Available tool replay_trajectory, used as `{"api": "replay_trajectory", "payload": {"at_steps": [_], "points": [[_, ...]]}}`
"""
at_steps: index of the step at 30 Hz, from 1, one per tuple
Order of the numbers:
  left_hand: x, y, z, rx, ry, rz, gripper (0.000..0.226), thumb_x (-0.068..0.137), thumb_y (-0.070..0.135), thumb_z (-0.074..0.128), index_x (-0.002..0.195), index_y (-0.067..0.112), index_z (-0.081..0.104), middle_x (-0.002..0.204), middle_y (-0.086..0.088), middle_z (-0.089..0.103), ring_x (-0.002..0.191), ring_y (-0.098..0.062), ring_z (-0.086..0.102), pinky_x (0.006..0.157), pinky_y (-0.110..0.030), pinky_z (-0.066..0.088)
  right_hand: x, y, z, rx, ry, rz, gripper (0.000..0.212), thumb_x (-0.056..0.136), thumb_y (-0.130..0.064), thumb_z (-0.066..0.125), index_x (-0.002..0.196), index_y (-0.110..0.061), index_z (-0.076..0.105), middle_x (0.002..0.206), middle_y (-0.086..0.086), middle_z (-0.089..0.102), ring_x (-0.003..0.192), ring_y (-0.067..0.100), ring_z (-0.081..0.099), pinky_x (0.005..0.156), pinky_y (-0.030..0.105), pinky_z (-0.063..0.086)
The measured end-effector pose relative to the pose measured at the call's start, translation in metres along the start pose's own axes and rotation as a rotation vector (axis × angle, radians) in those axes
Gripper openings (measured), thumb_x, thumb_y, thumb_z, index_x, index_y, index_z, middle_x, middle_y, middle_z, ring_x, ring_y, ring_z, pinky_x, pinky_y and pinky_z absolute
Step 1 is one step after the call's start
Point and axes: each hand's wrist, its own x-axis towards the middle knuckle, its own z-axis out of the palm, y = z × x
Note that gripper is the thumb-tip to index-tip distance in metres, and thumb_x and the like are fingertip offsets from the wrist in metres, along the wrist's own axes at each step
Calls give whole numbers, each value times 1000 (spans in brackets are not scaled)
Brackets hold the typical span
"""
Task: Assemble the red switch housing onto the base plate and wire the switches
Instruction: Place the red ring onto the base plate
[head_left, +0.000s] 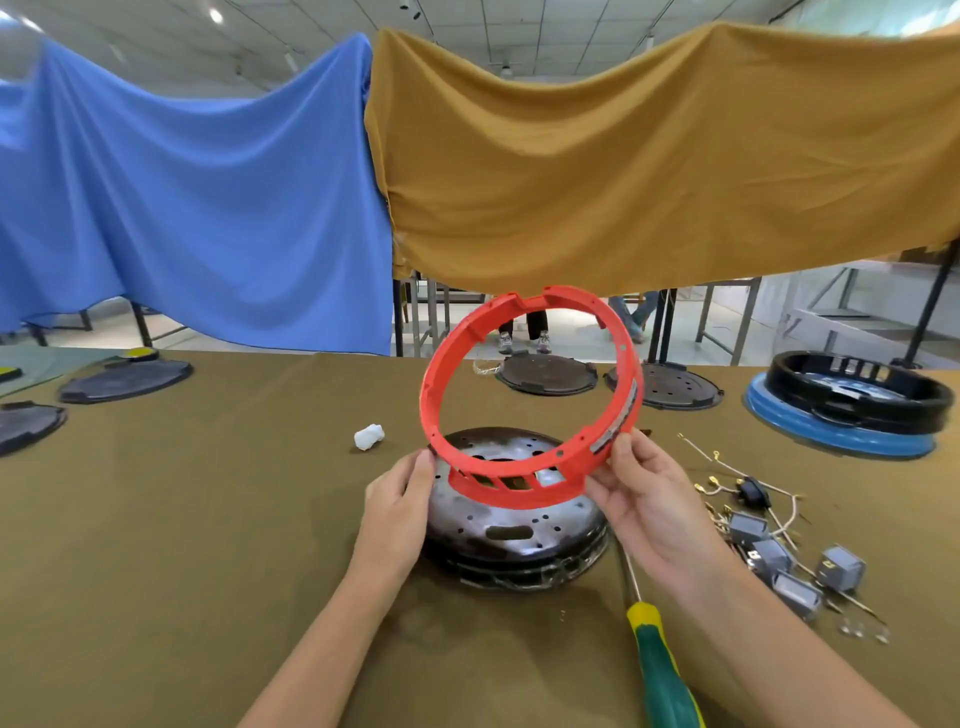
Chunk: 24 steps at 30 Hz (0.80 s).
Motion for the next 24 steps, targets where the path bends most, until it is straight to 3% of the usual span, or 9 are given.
{"api": "replay_trajectory", "payload": {"at_steps": [3, 6, 9, 13, 15, 20, 24], "points": [[-2, 4, 1, -140, -14, -47, 40, 103, 42, 42, 103, 18, 74, 102, 5, 76, 106, -8, 68, 95, -27, 48, 1, 4, -3, 56, -13, 59, 21, 89, -16, 53, 96, -3, 69, 98, 16, 73, 92, 26, 73, 74, 32, 60], [-2, 9, -1, -284, -18, -89, 53, 92, 57, 47, 99, 13, 74, 100, -1, 77, 100, -12, 71, 91, -30, 49, 1, 7, -7, 44, -24, 107, 23, 90, -17, 53, 97, -2, 69, 102, 19, 73, 95, 27, 73, 76, 33, 60], [-2, 10, -2, -329, 22, -62, 42, 92, 47, 57, 102, 9, 72, 96, 0, 77, 96, -12, 71, 86, -26, 49, 0, 7, -9, 8, -10, 132, 25, 90, -18, 54, 100, -1, 68, 105, 21, 72, 97, 28, 72, 76, 33, 60], [1, 8, -2, -362, 58, -17, 34, 97, 33, 58, 107, 3, 69, 90, 5, 74, 88, -6, 69, 75, -16, 52, -4, 5, -8, -83, 2, 140, 23, 91, -19, 54, 92, -6, 73, 101, 17, 73, 94, 25, 73, 75, 31, 59], [2, 7, -2, -364, 62, 2, 33, 98, 30, 58, 107, 0, 68, 87, 5, 73, 83, -4, 68, 69, -11, 51, -7, 4, -9, -153, 16, 135, 23, 97, -19, 51, 97, -6, 71, 102, 16, 73, 96, 24, 72, 77, 31, 59], [3, 5, -3, -362, 68, 14, 31, 97, 32, 59, 106, 4, 70, 90, 3, 72, 87, -7, 67, 73, -14, 51, -10, 0, -11, -229, 54, 158, 26, 101, -18, 49, 114, 1, 63, 103, 16, 73, 93, 25, 72, 80, 31, 59], [3, 4, -4, -339, 87, -3, 32, 96, 35, 59, 105, 6, 70, 89, 3, 73, 86, -7, 68, 70, -11, 51, -11, -2, -10, -221, 78, 193, 33, 96, -30, 56, 110, -2, 65, 104, 20, 72, 99, 34, 71, 82, 38, 59]]}}
